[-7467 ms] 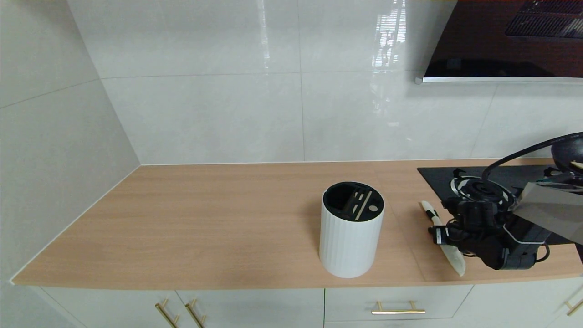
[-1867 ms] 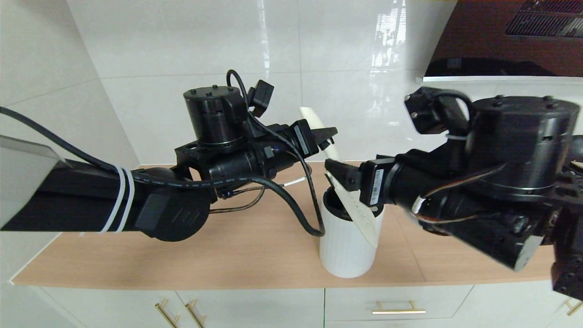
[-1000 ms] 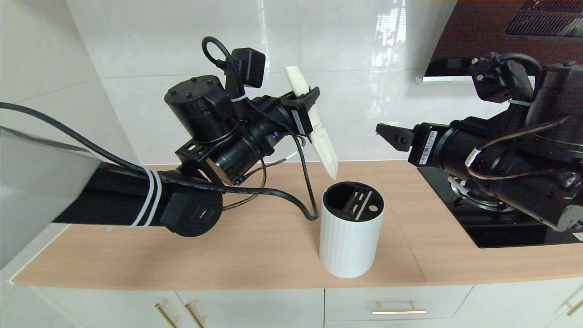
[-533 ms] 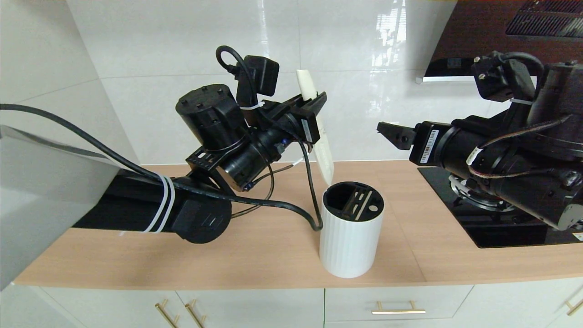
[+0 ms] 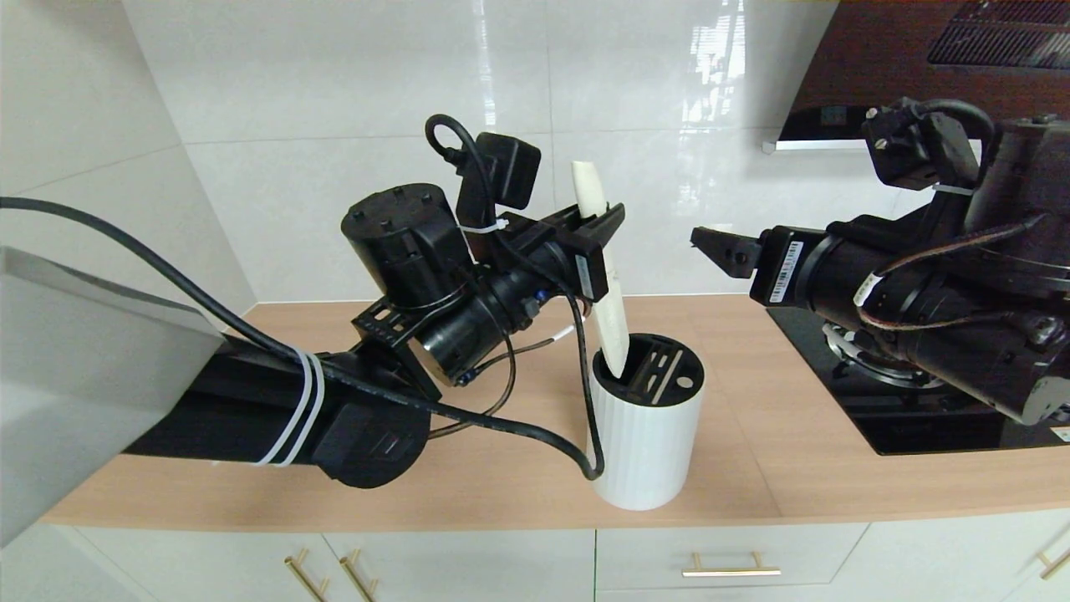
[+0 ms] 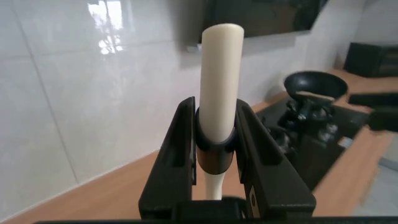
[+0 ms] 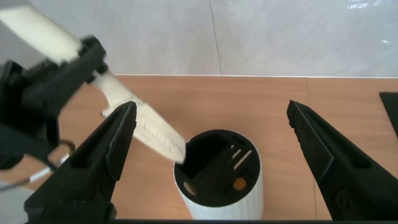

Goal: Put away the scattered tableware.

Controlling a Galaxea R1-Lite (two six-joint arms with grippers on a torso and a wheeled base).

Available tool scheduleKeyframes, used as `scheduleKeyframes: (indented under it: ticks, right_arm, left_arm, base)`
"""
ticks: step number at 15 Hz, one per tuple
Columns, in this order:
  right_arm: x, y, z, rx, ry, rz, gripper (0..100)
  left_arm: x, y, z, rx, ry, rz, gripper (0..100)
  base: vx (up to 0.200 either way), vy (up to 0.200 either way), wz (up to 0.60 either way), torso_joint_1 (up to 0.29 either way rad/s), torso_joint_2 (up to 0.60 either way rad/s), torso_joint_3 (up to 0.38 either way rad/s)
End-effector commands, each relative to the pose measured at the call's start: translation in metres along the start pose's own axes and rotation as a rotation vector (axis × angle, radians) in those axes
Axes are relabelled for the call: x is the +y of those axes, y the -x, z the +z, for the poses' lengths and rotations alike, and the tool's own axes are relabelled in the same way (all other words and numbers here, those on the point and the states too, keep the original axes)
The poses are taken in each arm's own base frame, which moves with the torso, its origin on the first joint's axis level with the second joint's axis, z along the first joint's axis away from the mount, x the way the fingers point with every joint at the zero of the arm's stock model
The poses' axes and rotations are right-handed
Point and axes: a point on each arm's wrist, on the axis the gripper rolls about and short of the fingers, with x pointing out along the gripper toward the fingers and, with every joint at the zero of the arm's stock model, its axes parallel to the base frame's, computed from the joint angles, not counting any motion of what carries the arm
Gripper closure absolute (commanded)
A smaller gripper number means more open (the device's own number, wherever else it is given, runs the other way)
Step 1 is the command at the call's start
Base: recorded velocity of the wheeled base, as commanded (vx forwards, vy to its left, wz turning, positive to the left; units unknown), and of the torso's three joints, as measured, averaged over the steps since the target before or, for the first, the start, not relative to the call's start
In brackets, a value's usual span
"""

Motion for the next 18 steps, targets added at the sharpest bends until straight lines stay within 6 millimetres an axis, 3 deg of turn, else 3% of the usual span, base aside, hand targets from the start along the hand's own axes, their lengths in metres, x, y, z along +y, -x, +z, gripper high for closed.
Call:
scheduleKeyframes:
  ticks: [1, 18]
  right_arm:
    - [0.000, 0.000, 0.000, 0.001, 0.000, 0.000, 0]
    - [0.001, -0.004, -0.005, 0.016, 0.006, -0.001, 0]
  left_arm:
    - [-0.001, 0.001, 0.000, 0.003, 0.001, -0.004, 100]
    - [-0.003, -0.012, -0.061, 0.121, -0.007, -0.016, 100]
  base:
    - [0.000, 0.000, 0.00, 0.000, 0.00, 0.000]
    - [0.000, 0.000, 0.00, 0.000, 0.00, 0.000]
